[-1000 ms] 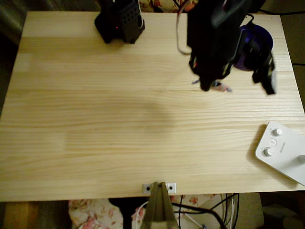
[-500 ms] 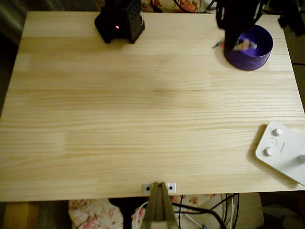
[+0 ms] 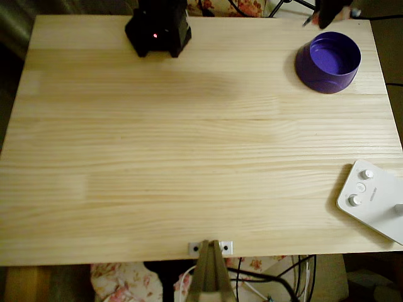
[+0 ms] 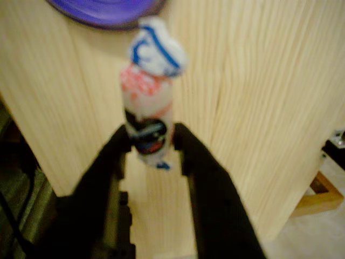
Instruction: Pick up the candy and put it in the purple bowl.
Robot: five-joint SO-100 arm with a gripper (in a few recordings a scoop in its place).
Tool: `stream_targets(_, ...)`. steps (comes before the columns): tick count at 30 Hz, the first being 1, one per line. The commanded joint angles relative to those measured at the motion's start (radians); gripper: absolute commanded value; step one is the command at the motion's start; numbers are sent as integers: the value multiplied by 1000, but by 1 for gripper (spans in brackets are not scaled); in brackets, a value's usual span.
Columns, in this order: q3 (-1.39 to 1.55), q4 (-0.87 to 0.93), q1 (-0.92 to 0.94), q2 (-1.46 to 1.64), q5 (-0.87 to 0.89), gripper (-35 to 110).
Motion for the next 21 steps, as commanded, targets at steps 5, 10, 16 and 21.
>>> stream_targets(5, -179, -20, -74, -71, -2, 4)
stream_targets(10, -298, -5, -86, -160, -2, 4)
stream_targets(16, -371, 0, -86, -224, -8, 4)
stream_targets(21, -454, 5, -94, -288, -12, 4)
